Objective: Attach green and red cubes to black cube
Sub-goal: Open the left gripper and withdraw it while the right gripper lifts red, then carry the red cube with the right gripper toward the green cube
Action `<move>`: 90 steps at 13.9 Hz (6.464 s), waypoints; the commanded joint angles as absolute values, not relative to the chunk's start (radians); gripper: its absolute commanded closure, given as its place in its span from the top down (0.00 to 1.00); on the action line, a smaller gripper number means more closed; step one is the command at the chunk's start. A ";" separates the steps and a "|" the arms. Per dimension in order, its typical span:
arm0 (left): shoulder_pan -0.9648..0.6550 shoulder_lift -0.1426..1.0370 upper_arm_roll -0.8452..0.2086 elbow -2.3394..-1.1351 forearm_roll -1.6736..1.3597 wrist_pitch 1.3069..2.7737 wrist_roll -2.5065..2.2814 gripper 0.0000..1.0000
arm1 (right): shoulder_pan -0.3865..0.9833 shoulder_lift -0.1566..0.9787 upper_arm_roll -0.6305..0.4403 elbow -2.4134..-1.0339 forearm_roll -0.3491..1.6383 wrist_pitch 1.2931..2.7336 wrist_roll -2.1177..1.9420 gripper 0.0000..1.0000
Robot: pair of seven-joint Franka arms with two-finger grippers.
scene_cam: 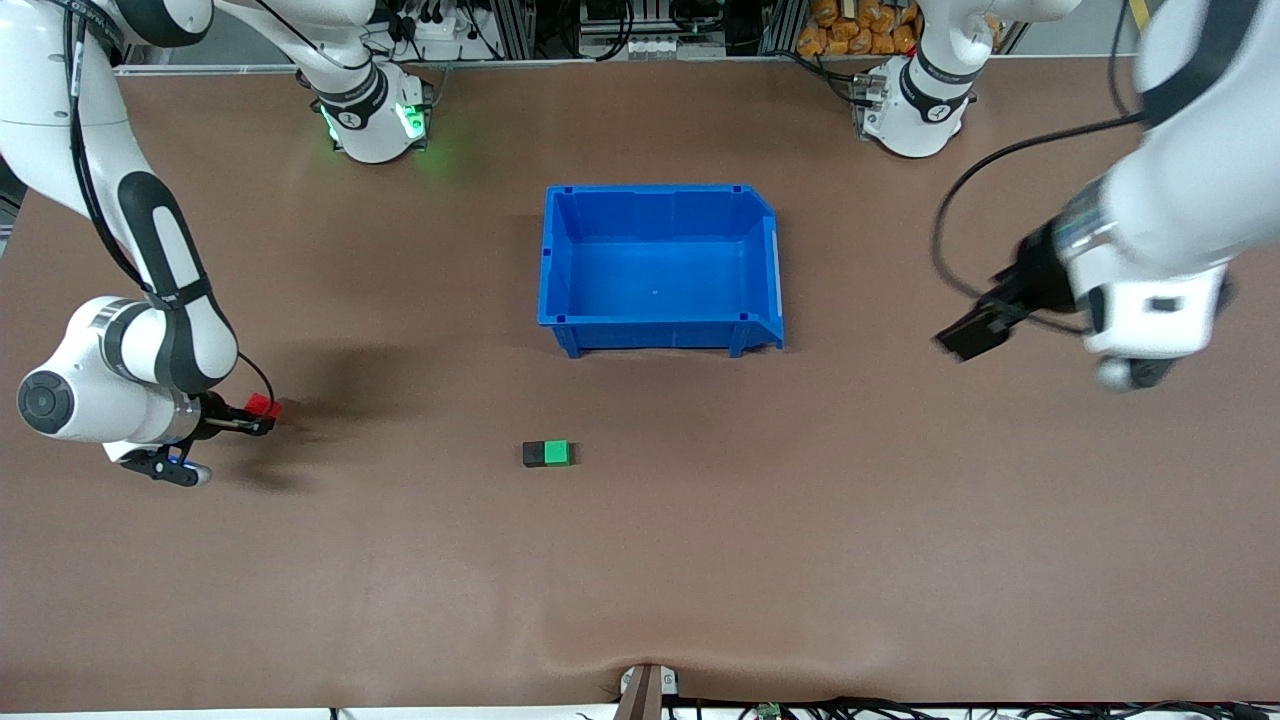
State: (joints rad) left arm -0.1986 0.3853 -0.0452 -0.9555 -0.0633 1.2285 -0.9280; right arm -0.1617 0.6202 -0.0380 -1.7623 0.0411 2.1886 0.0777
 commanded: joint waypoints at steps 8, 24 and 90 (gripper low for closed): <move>-0.118 -0.072 -0.058 -1.619 0.121 1.403 -0.451 1.00 | -0.132 0.617 -0.017 -1.741 0.115 2.165 0.336 0.00; -0.031 -0.128 -0.058 -1.683 0.100 1.542 -0.031 1.00 | -0.061 0.658 -0.017 -1.691 0.224 2.171 0.601 0.00; 0.081 -0.023 -0.207 -1.582 0.058 1.568 -0.066 1.00 | 0.298 0.802 -0.018 -1.562 0.486 2.410 1.480 0.00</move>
